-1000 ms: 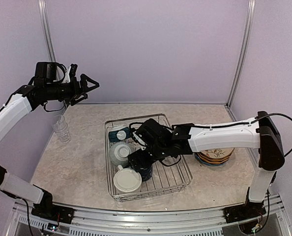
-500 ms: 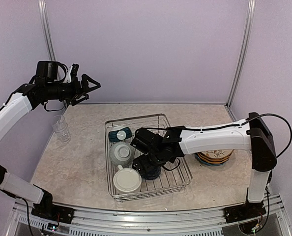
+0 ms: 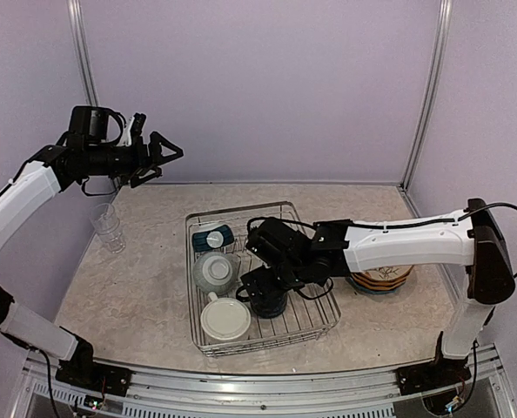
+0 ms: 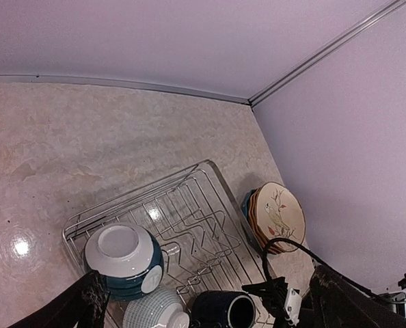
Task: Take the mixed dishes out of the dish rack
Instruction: Grab the cup from the dish rack.
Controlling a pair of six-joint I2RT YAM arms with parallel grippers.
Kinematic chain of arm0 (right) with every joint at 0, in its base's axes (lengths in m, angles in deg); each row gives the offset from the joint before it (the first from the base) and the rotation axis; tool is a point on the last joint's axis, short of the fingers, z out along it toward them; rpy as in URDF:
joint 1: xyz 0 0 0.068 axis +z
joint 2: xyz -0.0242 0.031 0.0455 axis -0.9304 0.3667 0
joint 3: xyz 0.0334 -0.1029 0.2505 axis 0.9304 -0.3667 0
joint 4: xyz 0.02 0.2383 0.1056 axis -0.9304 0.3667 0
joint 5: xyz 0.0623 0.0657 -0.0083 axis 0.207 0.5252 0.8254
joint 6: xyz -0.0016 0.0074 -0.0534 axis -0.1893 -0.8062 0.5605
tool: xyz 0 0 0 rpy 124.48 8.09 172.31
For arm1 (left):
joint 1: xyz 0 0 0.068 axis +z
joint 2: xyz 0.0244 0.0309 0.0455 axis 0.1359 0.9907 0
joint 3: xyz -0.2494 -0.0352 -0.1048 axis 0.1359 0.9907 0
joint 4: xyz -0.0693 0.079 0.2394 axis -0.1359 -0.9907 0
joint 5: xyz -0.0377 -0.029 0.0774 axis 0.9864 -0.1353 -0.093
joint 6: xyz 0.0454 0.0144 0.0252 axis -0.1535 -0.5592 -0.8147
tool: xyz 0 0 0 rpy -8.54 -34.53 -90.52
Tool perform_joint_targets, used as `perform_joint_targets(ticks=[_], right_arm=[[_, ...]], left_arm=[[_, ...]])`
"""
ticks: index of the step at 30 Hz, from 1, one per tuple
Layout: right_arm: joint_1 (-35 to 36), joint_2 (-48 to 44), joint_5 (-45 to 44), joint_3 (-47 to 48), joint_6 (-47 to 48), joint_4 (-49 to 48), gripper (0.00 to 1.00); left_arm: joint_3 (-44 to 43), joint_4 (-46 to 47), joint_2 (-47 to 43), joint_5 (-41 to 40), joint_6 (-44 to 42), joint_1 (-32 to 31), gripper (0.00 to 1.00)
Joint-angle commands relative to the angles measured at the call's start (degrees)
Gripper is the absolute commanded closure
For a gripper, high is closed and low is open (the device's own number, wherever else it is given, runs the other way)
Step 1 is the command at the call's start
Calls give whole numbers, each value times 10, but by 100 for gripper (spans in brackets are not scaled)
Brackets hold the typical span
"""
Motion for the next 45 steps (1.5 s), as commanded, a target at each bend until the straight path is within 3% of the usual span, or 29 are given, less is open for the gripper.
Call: perform_joint_targets(ticks=[1, 10, 26, 35, 39, 45], right_arm=[[-6, -24, 2, -31, 29, -13, 0], [-27, -46, 73, -89, 157, -98, 0], [-50, 9, 90, -76, 176, -136, 0], [-50, 8, 106, -82, 170, -137, 12], [-50, 3, 95, -85, 168, -123, 1], [-50, -12, 89, -94, 164, -112, 0]], left_arm=[[-12, -12, 3, -1, -16, -6, 1], [-17, -16, 9, 4, -17, -4, 1], [-18, -19, 26, 9, -16, -3, 1], [-20, -20, 26, 9, -15, 0, 1], [-21, -18, 23, 23, -11, 1, 1], [-24, -21, 25, 27, -8, 3, 1]])
